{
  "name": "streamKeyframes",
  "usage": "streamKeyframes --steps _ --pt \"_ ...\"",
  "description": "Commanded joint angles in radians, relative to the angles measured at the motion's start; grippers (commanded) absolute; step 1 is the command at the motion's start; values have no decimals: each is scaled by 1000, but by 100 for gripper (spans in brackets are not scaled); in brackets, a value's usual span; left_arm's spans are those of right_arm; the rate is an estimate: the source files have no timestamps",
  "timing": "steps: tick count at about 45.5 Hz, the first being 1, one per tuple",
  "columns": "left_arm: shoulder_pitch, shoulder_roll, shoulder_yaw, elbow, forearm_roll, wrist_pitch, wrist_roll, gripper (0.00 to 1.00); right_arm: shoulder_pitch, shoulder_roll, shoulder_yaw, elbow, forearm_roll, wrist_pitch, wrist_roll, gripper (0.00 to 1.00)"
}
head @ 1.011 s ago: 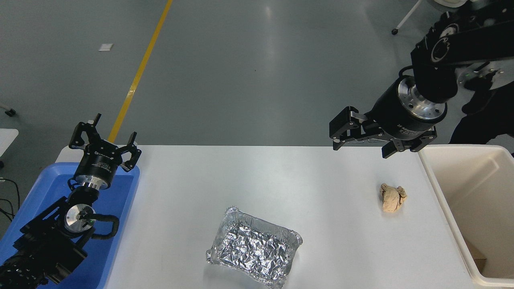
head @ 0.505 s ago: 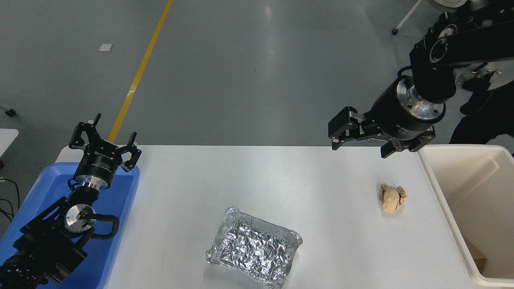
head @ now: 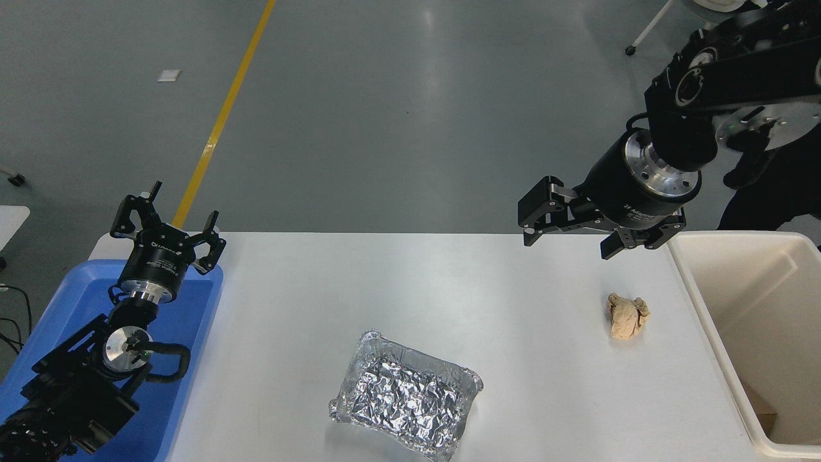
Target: Pick up foil plate and place in dustbin
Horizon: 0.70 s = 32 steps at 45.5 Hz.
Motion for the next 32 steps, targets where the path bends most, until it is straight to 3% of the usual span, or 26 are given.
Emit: streamKeyframes --steps 1,32 --pt "0 0 0 0 0 0 0 99 -9 6 0 -5 1 1 1 100" --pt "-2 0 0 0 -2 0 0 99 -17 -1 -14 -17 3 1 1 100"
